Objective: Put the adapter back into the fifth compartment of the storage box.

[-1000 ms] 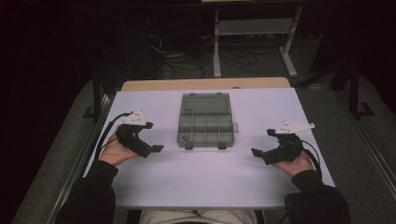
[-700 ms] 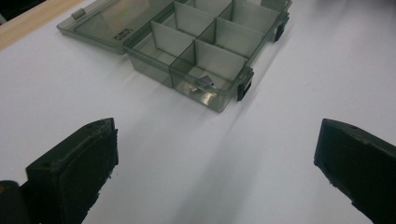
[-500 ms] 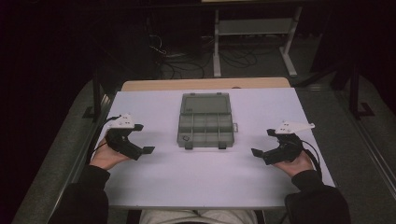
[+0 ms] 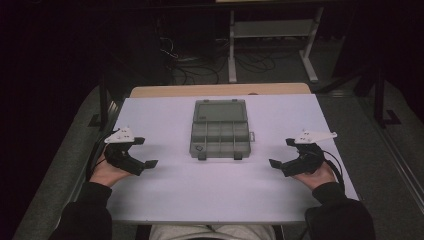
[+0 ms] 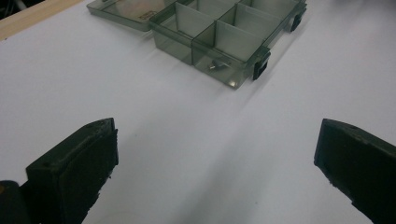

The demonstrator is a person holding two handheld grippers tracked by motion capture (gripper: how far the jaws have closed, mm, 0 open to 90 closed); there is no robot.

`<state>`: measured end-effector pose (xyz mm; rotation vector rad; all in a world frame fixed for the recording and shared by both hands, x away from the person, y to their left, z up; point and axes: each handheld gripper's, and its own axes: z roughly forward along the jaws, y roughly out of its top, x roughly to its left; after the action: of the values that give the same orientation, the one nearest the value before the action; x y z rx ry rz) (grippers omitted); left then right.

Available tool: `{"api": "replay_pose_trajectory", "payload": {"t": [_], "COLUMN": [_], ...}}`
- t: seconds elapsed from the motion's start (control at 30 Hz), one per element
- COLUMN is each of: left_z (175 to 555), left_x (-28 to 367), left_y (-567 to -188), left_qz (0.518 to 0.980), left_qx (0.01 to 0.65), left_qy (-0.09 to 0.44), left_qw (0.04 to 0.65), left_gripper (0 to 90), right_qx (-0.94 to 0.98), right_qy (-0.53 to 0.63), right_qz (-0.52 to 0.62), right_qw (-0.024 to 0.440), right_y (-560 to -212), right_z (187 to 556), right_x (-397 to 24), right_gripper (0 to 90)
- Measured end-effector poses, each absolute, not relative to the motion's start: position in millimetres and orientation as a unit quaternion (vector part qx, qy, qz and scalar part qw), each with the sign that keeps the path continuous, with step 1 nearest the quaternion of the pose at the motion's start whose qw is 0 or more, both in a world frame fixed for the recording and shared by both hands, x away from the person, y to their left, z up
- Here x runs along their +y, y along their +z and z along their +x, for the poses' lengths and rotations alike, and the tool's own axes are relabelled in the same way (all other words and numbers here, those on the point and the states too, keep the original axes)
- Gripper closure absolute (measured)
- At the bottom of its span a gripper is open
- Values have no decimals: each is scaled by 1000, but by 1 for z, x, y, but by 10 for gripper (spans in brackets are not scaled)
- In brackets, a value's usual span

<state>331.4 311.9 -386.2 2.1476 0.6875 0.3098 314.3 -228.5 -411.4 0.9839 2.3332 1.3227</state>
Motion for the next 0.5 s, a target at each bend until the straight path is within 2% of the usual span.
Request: {"api": "replay_pose_trajectory", "payload": {"t": [0.5], "left_z": [311], "left_x": [348], "left_y": [-396], "left_qz": [825], "left_qx": [309], "left_qy": [154], "left_qw": [447], "left_gripper": [0], "right_qx": [808], "right_qy": [459], "right_qz": [341], "right_qw": [143], "right_y": [-411], "right_z": [313], "right_x": [-228], "right_gripper": [0]}}
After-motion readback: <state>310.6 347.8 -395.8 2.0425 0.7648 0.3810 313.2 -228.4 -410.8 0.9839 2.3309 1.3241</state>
